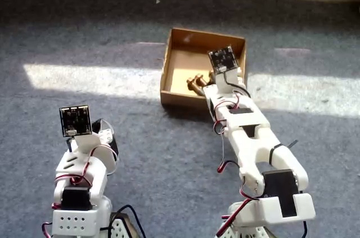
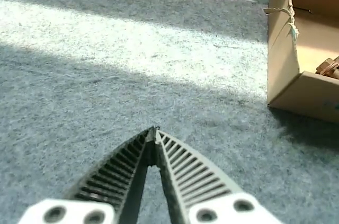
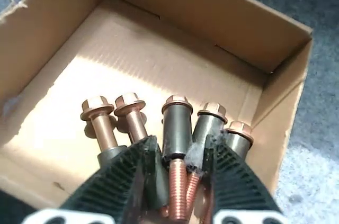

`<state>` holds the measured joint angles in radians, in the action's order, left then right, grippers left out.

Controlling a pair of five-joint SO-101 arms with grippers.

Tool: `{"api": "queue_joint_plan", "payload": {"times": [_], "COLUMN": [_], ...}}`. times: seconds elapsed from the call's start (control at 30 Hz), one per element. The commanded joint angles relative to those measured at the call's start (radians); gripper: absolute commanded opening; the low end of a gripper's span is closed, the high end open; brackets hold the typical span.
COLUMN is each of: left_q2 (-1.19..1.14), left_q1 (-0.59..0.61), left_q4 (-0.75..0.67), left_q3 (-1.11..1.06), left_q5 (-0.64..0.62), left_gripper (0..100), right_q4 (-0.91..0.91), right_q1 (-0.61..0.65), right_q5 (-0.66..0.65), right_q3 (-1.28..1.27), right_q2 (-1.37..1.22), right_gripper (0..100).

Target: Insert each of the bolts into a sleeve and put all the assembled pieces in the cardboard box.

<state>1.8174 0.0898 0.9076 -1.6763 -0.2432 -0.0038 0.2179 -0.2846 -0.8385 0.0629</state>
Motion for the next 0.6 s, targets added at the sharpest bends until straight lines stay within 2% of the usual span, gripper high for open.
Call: {"api": "queue_joint_plan", "payload": {"times": [0.0,0.07,0.3,0.57], "left_q2": [0.012,0.012,0.012,0.012], "left_q1": [0.002,0.002,0.002,0.002], "left_q4": [-0.002,-0.002,-0.002,-0.002], "left_q3": [-0.019,-0.019,-0.019,-0.019], "left_q5": [-0.003,-0.003,-0.003,-0.003], "left_gripper": [1,1,1,1], "right_q4": [0.027,0.087,0.193,0.426], "right_q1": [-0.012,-0.012,-0.012,-0.012], "right_q5": [-0.006,-0.009,-0.006,-0.005], "right_q3": [0.008,-0.036,-0.091,-0.091], "right_q2": [0.163,0.266,0.558,0.728], "right_gripper": [7.0,0.3,0.6,0.6]}}
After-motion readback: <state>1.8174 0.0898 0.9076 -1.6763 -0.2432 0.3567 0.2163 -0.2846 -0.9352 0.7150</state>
